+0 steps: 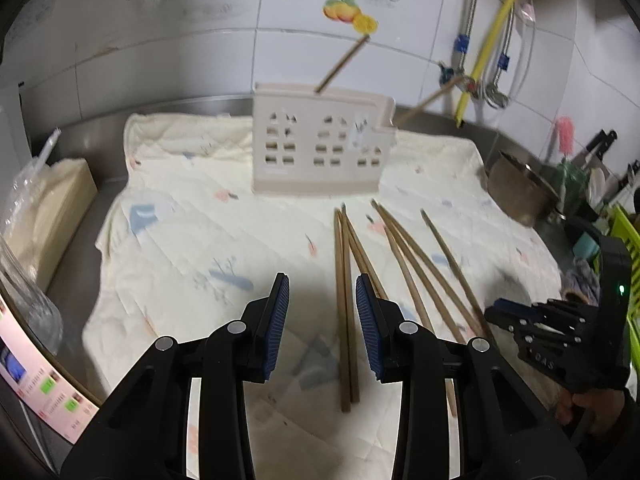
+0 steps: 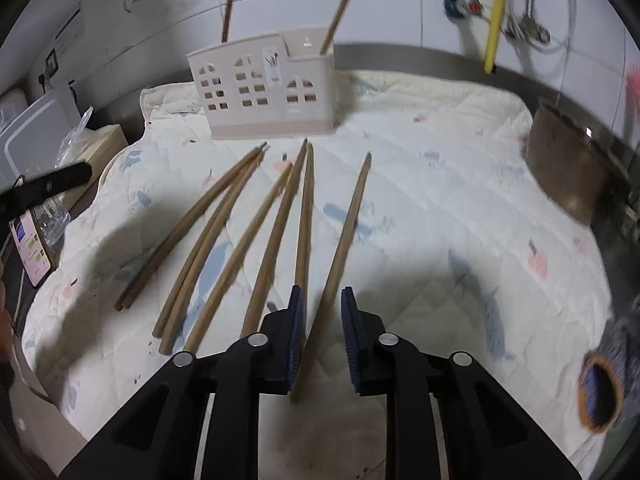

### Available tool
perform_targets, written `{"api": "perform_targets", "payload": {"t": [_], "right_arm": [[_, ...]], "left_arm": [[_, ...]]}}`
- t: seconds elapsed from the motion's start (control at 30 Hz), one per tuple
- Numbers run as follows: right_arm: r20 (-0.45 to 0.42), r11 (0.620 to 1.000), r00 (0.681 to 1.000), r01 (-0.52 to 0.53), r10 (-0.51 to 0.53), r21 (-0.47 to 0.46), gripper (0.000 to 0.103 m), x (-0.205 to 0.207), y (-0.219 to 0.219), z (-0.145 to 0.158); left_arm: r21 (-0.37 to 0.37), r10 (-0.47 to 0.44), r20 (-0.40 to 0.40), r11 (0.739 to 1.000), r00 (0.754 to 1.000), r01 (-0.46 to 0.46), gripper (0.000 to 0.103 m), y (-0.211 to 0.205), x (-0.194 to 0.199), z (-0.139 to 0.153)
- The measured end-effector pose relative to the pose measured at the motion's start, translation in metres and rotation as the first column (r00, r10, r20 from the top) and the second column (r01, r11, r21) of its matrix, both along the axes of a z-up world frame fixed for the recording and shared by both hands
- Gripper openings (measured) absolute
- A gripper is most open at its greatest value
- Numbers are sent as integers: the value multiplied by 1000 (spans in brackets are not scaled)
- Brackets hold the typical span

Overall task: Organize utensils
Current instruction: 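Close the left tool on a chopstick while the right tool grasps another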

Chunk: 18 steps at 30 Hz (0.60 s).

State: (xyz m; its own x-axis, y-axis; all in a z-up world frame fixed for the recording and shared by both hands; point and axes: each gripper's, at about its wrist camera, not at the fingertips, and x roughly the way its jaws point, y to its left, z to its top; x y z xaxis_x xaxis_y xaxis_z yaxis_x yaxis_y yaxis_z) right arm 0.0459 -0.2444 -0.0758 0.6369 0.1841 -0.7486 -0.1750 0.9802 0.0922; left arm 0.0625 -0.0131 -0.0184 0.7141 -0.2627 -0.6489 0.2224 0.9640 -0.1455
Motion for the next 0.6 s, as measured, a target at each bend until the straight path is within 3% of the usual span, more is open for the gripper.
{"api": "perform_targets", "payload": {"t": [0.3,0.6], "right_arm": [[-33,1000,999,12,-11,23,13,1,-1,-11],[-39,1000,999,25,-25,13,8,1,-5,-14]], "left_arm": [[-26,-36,-79,999,996,34,34,-10,-4,-32],[-40,-49,-146,998,988,44,20,-16,2,-56]]}}
